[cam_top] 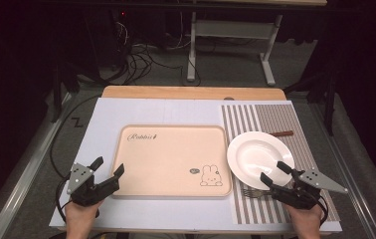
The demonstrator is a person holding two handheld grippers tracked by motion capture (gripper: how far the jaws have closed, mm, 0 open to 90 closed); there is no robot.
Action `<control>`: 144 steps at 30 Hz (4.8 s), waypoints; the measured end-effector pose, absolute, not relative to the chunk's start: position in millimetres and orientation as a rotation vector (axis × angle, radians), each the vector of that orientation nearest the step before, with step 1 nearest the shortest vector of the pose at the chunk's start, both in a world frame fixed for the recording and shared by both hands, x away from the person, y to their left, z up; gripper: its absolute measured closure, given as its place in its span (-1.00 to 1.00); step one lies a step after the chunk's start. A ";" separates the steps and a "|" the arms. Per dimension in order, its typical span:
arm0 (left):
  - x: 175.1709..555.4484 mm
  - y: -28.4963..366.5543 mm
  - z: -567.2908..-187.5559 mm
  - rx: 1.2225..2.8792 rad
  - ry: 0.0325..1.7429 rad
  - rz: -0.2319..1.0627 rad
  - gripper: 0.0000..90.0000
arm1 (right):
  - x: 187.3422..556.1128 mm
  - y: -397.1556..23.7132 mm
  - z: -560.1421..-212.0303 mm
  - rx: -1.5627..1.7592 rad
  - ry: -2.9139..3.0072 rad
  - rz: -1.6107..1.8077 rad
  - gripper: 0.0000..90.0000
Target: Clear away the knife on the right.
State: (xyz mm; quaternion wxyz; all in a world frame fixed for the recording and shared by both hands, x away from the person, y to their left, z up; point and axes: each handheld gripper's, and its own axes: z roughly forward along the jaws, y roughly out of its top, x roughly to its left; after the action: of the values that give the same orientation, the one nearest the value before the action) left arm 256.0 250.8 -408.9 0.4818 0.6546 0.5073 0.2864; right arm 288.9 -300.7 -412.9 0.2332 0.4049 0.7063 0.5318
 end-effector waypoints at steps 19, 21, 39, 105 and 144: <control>256.7 249.5 -409.7 1.608 1.231 0.693 -0.44 | 289.3 -296.6 -410.1 1.095 1.964 1.449 -0.44; 256.7 249.4 -409.7 1.609 1.230 0.694 -0.44 | 290.1 -296.2 -409.2 1.095 1.966 1.449 -0.44; 257.3 248.6 -410.3 1.612 1.233 0.698 -0.44 | 302.9 -285.9 -405.6 1.057 2.008 1.501 -0.62; 255.8 246.8 -409.2 1.610 1.222 0.707 -0.42 | 365.5 -286.6 -394.4 1.183 2.051 1.307 -0.38; 257.1 246.4 -411.4 1.624 1.230 0.695 -0.42 | 420.5 -309.9 -380.1 1.301 2.097 1.155 -0.44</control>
State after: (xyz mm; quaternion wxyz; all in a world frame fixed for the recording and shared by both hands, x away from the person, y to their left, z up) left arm 257.1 246.4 -411.4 0.4747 0.6642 0.5028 0.2841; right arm 420.5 -309.9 -380.1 0.2071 0.4670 0.7530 0.4147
